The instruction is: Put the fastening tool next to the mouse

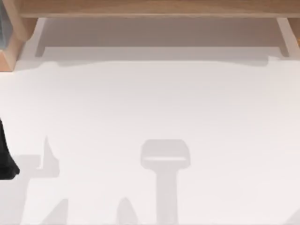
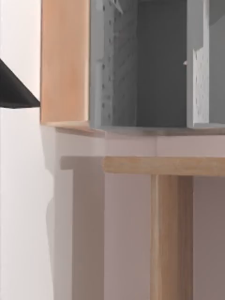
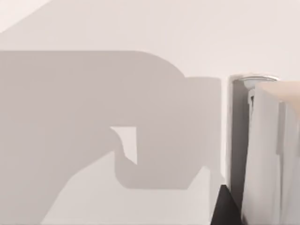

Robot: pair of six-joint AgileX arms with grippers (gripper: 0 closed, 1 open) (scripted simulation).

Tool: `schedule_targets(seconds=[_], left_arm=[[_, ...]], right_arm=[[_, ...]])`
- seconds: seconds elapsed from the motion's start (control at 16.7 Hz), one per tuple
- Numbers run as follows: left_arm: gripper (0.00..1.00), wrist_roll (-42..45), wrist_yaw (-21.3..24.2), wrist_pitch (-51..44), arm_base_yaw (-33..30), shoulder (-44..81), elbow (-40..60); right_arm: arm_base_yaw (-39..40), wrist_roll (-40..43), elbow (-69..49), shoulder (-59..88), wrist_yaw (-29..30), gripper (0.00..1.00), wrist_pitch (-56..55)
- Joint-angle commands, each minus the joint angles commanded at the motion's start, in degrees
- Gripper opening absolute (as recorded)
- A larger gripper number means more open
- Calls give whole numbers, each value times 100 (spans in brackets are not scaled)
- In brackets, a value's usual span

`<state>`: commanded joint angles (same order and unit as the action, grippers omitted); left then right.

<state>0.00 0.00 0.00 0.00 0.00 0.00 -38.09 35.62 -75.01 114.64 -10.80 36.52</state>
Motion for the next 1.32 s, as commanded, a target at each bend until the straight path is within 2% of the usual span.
schedule_targets(seconds=[0.3,1.08,1.32], left_arm=[[100,0,0,0,0,0,0],[100,0,0,0,0,0,0],[100,0,0,0,0,0,0]], right_arm=[[0,-1,22,23,-2,0,6],[0,-1,22,23,-2,98,6],[0,-1,22,23,-2,100,6]])
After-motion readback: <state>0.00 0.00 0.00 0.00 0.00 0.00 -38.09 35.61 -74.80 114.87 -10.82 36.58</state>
